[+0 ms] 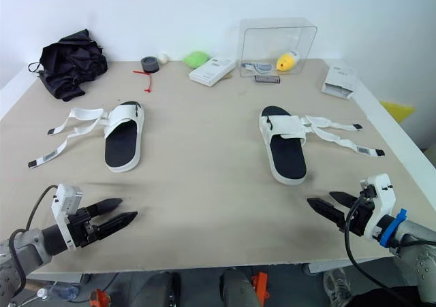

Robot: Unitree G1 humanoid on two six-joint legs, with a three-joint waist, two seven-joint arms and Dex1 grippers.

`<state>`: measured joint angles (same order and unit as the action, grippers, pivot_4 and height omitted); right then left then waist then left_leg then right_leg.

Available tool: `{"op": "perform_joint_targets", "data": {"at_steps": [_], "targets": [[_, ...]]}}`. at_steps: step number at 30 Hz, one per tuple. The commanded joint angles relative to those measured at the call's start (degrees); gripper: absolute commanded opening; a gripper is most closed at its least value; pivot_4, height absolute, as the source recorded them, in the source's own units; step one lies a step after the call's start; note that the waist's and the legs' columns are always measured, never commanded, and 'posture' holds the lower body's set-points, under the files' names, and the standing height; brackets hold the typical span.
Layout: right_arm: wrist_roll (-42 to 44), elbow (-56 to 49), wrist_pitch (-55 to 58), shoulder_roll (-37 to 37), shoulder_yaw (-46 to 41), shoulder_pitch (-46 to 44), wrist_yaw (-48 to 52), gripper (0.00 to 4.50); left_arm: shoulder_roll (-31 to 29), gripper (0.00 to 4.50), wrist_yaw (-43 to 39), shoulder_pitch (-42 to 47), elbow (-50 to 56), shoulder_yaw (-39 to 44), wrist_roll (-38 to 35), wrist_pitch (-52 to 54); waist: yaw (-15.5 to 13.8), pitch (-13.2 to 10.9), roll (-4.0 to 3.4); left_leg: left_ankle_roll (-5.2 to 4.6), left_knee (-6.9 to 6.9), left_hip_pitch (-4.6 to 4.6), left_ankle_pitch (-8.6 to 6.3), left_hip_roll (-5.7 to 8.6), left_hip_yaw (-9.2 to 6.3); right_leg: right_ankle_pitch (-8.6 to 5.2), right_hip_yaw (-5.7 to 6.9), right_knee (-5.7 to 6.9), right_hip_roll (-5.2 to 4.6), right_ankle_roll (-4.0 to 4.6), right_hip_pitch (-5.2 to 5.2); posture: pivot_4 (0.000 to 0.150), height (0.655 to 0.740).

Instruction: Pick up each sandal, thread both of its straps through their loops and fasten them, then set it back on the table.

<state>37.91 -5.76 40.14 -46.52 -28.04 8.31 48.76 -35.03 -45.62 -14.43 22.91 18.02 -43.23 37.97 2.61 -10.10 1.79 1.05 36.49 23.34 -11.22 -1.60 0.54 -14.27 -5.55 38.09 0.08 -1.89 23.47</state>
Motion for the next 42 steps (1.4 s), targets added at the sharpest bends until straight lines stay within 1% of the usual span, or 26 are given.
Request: {"op": "perform_joint_targets", "data": {"at_steps": [1,7,10,13,15,16,19,21,23,24,25,27,30,33,34,36,42], "targets": [[0.52,-1.15,-0.39,-0.39,-2.24,-0.32,-0.03,4.47,-1.37,4.50,-0.86,1.20,-0.80,-0.28,-0.17,0.52,0.00,0.00,0.00,0.00,0.00,0.00,0.00,0.00,0.00,0.00,-0.01,0.00,0.00,0.00,0.00,0.150,0.7400],[0.85,-2.85,-0.46,0.54,-2.48,0.64,-0.73,4.47,-3.01,4.50,-1.84,5.53,-2.37,-1.56,-0.94,2.34,-0.01,-0.01,0.02,0.00,0.00,0.00,0.00,-0.03,0.06,-0.01,-0.05,0.00,0.03,-0.01,0.01,0.150,0.7400],[1.16,-4.30,-0.20,0.28,-3.34,1.24,-1.03,4.47,-3.23,4.50,-3.47,8.75,-2.95,-1.98,-2.34,2.97,0.00,-0.02,0.04,0.00,0.00,0.02,-0.04,-0.01,0.10,-0.05,-0.08,0.00,0.02,-0.08,0.01,0.150,0.7400],[1.42,-6.45,0.06,-0.32,-3.82,0.43,-1.92,4.47,-2.61,4.50,-4.55,13.80,-4.93,-2.68,-4.77,4.44,-0.01,-0.02,0.03,0.00,-0.01,0.03,-0.07,-0.02,0.11,-0.05,-0.08,0.00,0.02,-0.09,0.03,0.150,0.7400],[1.70,-8.62,0.51,-0.41,-3.78,-0.86,-3.38,4.47,-2.76,4.50,-6.35,17.71,-6.10,-3.32,-6.70,5.71,-0.01,-0.02,0.03,-0.01,-0.01,0.03,-0.08,-0.01,0.11,-0.06,-0.08,0.00,0.03,-0.10,0.02,0.150,0.7400],[1.09,-9.86,0.66,-0.23,-3.08,-2.12,-5.15,4.47,-3.37,4.50,-7.87,20.19,-6.86,-3.82,-9.02,8.13,-0.01,-0.03,0.05,-0.01,-0.01,0.03,-0.09,-0.02,0.10,-0.06,-0.08,0.00,0.04,-0.11,0.02,0.150,0.7400],[-1.41,-11.39,2.57,2.06,1.71,-8.27,-12.47,4.47,-5.84,4.50,-14.69,26.44,-7.43,-9.38,-6.44,7.01,0.18,-0.06,0.09,0.00,0.04,0.04,-0.08,0.02,0.13,-0.02,-0.14,-0.01,0.22,-0.13,0.03,0.150,0.7400],[-3.01,-11.43,3.71,4.08,5.54,-12.80,-16.49,4.47,-4.63,4.50,-15.76,30.33,-8.58,-12.44,-3.28,3.59,0.31,-0.04,0.16,0.00,0.03,-0.03,-0.08,0.01,0.15,-0.01,-0.19,-0.01,0.25,-0.14,-0.02,0.150,0.7400],[-4.51,-11.21,5.15,5.77,8.86,-17.05,-19.75,4.47,-3.23,4.50,-16.38,33.33,-9.55,-14.38,-1.79,1.72,0.28,-0.06,0.17,0.01,0.02,0.00,-0.09,-0.02,0.13,0.01,-0.23,-0.01,0.36,-0.10,0.00,0.150,0.7400],[-5.50,-10.73,6.06,7.10,11.04,-20.61,-21.81,4.47,-1.59,4.50,-16.49,35.75,-10.56,-15.63,-0.56,-0.11,0.27,-0.07,0.15,0.01,0.00,0.01,-0.09,-0.01,0.12,0.05,-0.31,0.00,0.41,-0.12,0.02,0.150,0.7400],[-6.04,-10.01,7.14,8.49,12.58,-23.92,-23.78,4.47,-0.16,4.50,-16.64,37.73,-11.54,-16.69,0.81,-2.19,0.25,-0.07,0.15,0.01,-0.04,0.07,-0.09,-0.01,0.12,0.19,-0.35,0.00,0.43,-0.37,0.08,0.150,0.7400],[-8.40,-7.72,8.78,10.69,15.89,-29.33,-27.31,4.47,2.37,4.50,-16.37,40.82,-13.41,-18.50,3.67,-5.85,0.19,-0.07,0.15,0.01,-0.04,0.11,-0.09,-0.01,0.12,0.20,-0.35,0.00,0.44,-0.40,0.11,0.150,0.7400],[-12.58,-4.41,8.99,12.62,20.07,-33.35,-29.88,4.47,5.38,4.50,-15.20,43.16,-16.11,-19.52,7.03,-10.02,0.17,-0.07,0.15,0.03,0.04,0.58,-0.10,-0.02,0.11,0.34,-0.40,0.00,0.50,-0.49,0.50,0.150,0.7400],[-14.92,0.15,8.27,15.00,22.37,-36.45,-31.42,4.47,9.47,4.50,-13.08,44.78,-18.83,-18.19,6.08,-11.49,0.01,-0.05,0.15,0.00,0.04,0.75,-0.13,-0.03,0.06,0.29,-0.37,-0.01,0.51,-0.50,0.60,0.150,0.7400],[-15.99,2.49,7.66,15.91,23.06,-37.70,-31.72,4.47,11.23,4.50,-11.85,45.48,-19.98,-17.49,6.23,-12.56,0.01,-0.05,0.15,-0.01,0.06,0.97,-0.13,-0.02,0.05,0.48,-0.37,-0.01,0.50,-0.19,0.78,0.150,0.7400],[-17.43,5.77,6.77,17.02,23.89,-39.48,-32.13,4.47,13.26,4.50,-10.28,46.33,-21.16,-16.93,6.59,-13.68,-0.01,-0.06,0.16,-0.02,0.09,1.05,-0.14,0.00,0.08,0.53,-0.39,-0.01,0.47,-0.17,0.85,0.150,0.7400],[-21.80,15.24,2.18,20.55,24.82,-45.68,-33.44,4.47,14.84,4.50,-9.37,46.62,-22.45,-19.91,11.99,-17.25,0.17,-0.05,0.16,0.01,0.17,0.99,-0.10,-0.02,0.10,0.63,-0.42,-0.01,0.52,-0.30,0.81,0.150,0.7400]]}}
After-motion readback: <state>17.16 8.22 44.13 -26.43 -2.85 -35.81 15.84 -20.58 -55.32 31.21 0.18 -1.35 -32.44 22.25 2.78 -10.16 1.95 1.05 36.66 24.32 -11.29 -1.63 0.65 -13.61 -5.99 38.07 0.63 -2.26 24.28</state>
